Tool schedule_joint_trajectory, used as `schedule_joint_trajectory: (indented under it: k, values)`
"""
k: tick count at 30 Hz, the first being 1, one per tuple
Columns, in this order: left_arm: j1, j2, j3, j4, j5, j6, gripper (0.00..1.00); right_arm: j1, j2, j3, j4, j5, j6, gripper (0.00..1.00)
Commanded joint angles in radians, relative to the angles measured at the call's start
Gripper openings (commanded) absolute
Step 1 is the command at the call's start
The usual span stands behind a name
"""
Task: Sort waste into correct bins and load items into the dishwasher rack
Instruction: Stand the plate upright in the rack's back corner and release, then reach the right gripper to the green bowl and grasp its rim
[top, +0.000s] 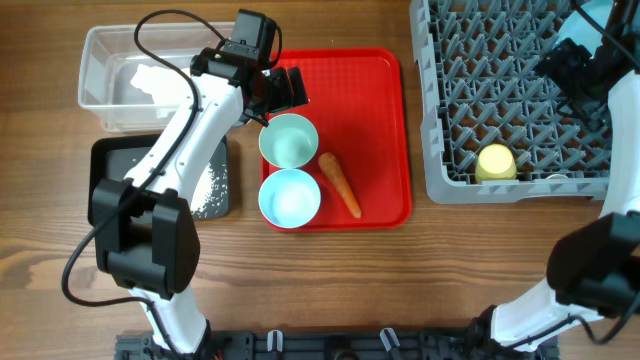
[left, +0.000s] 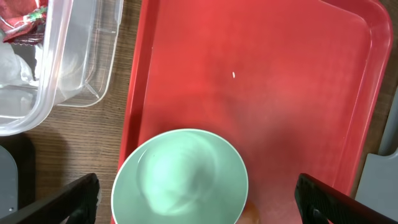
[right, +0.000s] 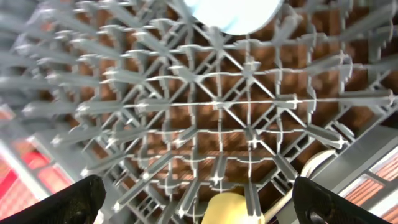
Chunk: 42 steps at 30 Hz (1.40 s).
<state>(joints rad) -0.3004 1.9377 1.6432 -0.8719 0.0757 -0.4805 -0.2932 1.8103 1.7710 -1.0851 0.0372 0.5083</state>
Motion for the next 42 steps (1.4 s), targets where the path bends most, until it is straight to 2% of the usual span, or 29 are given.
schedule_joint_trajectory:
  k: [1, 7, 12, 15, 23, 29, 31, 35, 38, 42]
  values:
    - [0.006, -0.02, 0.006, 0.0, -0.006, 0.001, 1.0, 0.079, -0.105, -0.002, 0.0, -0.008, -0.099, 1.0]
    - [0.006, -0.02, 0.006, 0.054, -0.009, 0.002, 1.0, 0.274, -0.125, -0.002, 0.01, -0.02, -0.171, 1.0]
    - [0.032, -0.035, 0.006, 0.062, 0.001, 0.009, 1.0, 0.433, -0.111, -0.003, 0.021, -0.149, -0.255, 1.0]
    - [0.085, -0.064, 0.006, 0.028, 0.001, 0.008, 1.0, 0.504, -0.099, -0.003, 0.02, -0.166, -0.296, 1.0]
    - [0.32, -0.208, 0.006, -0.069, 0.019, 0.008, 1.0, 0.651, -0.041, -0.065, 0.063, -0.172, -0.296, 0.99]
    - [0.426, -0.257, 0.006, -0.092, 0.028, 0.008, 1.0, 0.703, 0.055, -0.119, 0.143, -0.314, -0.296, 1.0]
    - [0.443, -0.257, 0.006, -0.091, 0.027, 0.008, 1.0, 0.724, 0.095, -0.123, 0.188, -0.357, -0.275, 0.97]
    - [0.454, -0.256, 0.006, -0.091, 0.027, 0.008, 1.0, 0.765, 0.183, -0.123, 0.281, -0.349, -0.136, 0.91]
    - [0.454, -0.256, 0.006, -0.091, 0.027, 0.008, 1.0, 0.789, 0.264, -0.123, 0.343, -0.35, -0.057, 0.8]
    - [0.454, -0.256, 0.006, -0.091, 0.027, 0.008, 1.0, 0.794, 0.329, -0.123, 0.357, -0.35, -0.027, 0.66]
